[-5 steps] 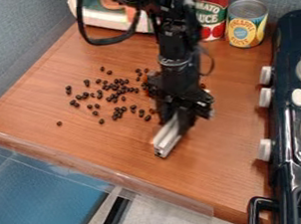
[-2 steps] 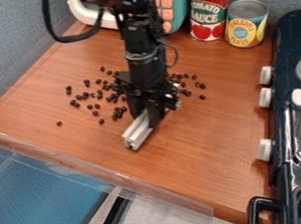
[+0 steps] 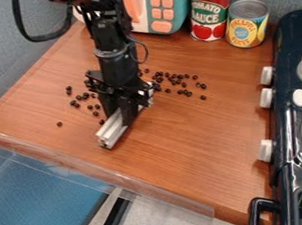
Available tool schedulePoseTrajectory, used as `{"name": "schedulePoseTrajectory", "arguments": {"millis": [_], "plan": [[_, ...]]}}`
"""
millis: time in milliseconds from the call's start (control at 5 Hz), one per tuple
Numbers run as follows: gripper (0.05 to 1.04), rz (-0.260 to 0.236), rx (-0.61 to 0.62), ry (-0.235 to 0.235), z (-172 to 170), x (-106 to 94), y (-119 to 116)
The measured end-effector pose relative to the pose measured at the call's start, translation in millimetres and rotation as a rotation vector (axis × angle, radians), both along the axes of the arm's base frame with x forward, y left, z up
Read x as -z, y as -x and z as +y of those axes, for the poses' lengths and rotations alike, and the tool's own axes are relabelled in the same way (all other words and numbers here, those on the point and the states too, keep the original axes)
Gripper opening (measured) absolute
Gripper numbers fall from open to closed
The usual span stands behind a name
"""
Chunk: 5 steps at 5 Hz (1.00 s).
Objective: Sweep into pile
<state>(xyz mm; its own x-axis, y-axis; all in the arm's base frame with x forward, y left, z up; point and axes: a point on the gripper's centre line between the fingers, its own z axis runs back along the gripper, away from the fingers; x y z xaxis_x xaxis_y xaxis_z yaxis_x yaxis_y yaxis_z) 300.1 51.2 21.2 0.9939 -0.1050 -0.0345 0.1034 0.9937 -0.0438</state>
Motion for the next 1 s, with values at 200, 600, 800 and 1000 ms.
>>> {"name": "schedulePoseTrajectory", "arguments": {"millis": [200,600,800,1000], "plan": [[0.375,-0.013,-0.042,-0.005,15,-7.0,-5],[0.375,-0.016,-0.086,-0.016,29,-9.7,-10],[0.375,-0.032,-0.065,0.011,15,-17.3,-12],[0.375,-0.102,-0.008,0.045,-26,-50.6,-19]]}}
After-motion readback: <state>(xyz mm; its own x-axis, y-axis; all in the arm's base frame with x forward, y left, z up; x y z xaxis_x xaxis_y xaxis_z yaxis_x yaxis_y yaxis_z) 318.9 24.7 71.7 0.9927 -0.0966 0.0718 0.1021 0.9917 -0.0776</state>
